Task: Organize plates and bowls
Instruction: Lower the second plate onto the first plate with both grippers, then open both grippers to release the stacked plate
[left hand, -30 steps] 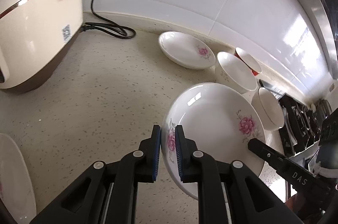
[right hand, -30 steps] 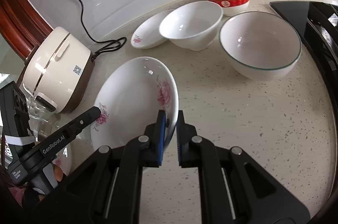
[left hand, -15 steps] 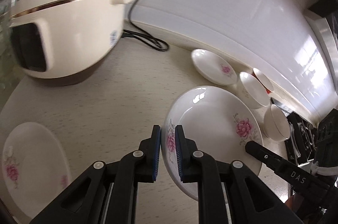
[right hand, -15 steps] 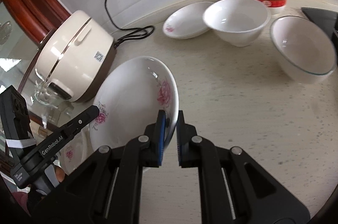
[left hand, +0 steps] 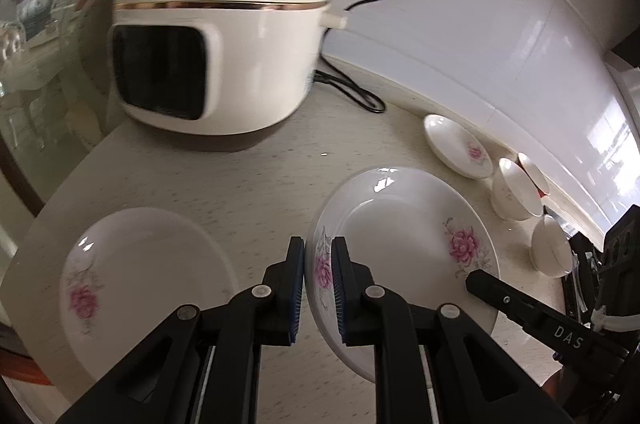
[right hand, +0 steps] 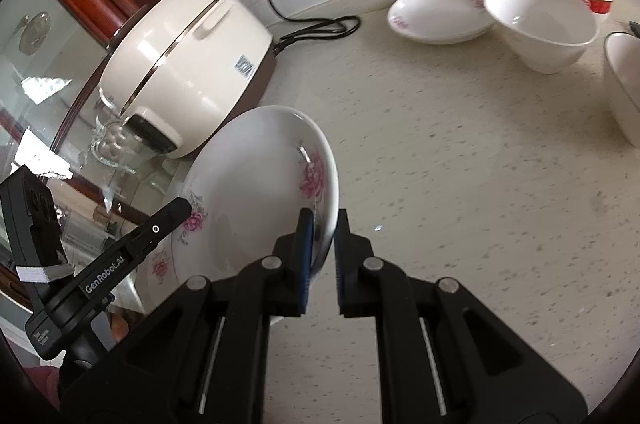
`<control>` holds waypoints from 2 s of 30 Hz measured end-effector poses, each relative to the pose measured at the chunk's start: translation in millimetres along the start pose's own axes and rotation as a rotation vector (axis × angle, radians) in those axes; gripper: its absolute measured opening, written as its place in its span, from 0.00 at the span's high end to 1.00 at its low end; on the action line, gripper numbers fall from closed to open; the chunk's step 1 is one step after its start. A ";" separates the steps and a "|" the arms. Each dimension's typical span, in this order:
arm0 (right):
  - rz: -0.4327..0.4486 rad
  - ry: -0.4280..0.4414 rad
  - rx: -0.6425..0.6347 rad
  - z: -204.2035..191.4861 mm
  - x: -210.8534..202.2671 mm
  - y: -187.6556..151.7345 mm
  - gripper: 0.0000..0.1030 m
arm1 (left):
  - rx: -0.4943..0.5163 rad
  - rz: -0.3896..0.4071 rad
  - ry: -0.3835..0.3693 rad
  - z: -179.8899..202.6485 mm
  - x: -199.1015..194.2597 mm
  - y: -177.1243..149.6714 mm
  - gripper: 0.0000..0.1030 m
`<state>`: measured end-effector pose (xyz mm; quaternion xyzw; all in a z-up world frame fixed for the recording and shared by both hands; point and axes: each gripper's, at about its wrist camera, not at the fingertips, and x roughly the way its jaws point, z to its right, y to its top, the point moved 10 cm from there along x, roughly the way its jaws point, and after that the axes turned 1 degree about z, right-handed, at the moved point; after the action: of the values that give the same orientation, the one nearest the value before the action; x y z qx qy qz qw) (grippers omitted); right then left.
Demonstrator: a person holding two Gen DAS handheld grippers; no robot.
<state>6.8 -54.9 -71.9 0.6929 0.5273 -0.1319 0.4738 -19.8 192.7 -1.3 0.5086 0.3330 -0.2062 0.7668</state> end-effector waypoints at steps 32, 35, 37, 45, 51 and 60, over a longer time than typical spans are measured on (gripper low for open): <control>-0.234 0.170 -0.272 -140.6 95.3 -45.1 0.87 | -0.295 -0.018 0.290 -163.7 -34.6 -27.5 0.86; -0.253 0.174 -0.292 -146.2 100.7 -49.1 0.87 | -0.304 -0.029 0.312 -167.5 -36.4 -34.3 0.86; -0.261 0.176 -0.298 -148.6 102.4 -50.2 0.87 | -0.304 -0.035 0.321 -169.4 -36.9 -37.5 0.86; -0.292 0.178 -0.351 -161.6 117.2 -58.2 0.85 | -0.175 0.015 0.329 -144.1 -45.8 -25.9 0.86; -0.301 0.181 -0.374 -168.9 126.9 -59.4 0.85 | -0.179 0.008 0.329 -144.2 -43.0 -25.2 0.86; -0.326 0.145 -0.377 -164.1 122.9 -55.5 0.70 | -0.272 -0.014 0.341 -159.4 -45.9 -35.5 0.85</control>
<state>-42.4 149.8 -99.8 0.5058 0.6798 -0.0558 0.5280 -122.9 323.7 -32.7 0.4257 0.4860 -0.0756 0.7595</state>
